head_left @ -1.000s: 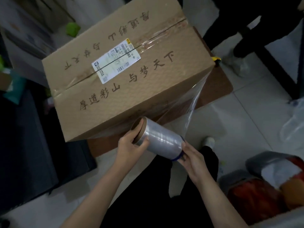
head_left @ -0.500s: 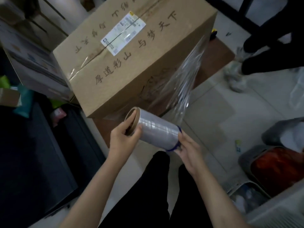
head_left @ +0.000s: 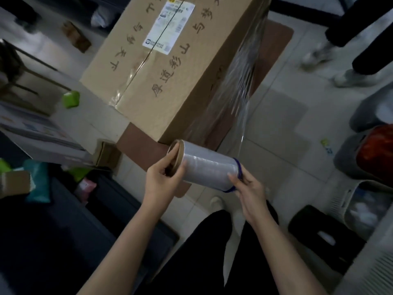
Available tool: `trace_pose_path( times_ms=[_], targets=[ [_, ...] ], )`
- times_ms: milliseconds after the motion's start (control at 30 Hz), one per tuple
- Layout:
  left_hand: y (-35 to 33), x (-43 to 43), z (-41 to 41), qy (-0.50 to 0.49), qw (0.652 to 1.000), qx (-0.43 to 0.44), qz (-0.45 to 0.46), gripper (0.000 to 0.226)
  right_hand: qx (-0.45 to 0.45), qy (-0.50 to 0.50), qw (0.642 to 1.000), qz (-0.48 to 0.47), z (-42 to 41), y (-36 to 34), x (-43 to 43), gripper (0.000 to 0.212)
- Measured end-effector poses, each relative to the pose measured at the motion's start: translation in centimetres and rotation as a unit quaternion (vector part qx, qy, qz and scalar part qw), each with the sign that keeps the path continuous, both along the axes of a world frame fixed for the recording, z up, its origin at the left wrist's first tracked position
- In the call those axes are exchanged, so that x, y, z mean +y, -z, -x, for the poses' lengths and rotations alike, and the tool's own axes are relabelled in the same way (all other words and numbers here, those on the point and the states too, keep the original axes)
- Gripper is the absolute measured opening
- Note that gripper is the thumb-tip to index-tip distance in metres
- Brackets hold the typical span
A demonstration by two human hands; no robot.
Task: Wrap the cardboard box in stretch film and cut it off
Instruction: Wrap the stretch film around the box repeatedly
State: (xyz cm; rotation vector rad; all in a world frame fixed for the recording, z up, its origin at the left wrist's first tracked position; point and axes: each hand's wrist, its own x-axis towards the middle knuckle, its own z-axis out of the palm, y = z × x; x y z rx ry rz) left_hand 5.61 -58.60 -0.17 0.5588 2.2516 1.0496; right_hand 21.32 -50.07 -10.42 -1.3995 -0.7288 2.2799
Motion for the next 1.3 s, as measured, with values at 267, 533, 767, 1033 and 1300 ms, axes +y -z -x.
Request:
trace_pose_path(
  times_ms=[267,533,767,1033,1300],
  targets=[
    [0.2,-5.1,1.5,0.002,1.000,-0.023,-0.014,0.043,-0.003,0.020,1.000,-0.003,0.9,1.0,-4.9,0.044],
    [1.1,-9.6,8.1,0.041,0.998,-0.034,0.031,0.042,-0.008,0.059,0.998,0.015,6.0,1.2,-11.2,0.047],
    [1.2,-11.2,16.7,0.152,0.987,-0.038,0.044,0.045,0.005,0.157,0.986,0.056,13.4,1.8,-17.3,0.056],
    [1.2,-12.7,21.7,0.238,0.970,-0.011,0.052,0.045,0.035,0.229,0.969,0.087,18.4,1.9,-21.1,0.033],
    [2.5,-11.4,28.3,0.329,0.943,0.034,0.040,0.045,0.014,0.307,0.946,0.106,24.6,1.7,-23.0,0.041]
  ],
)
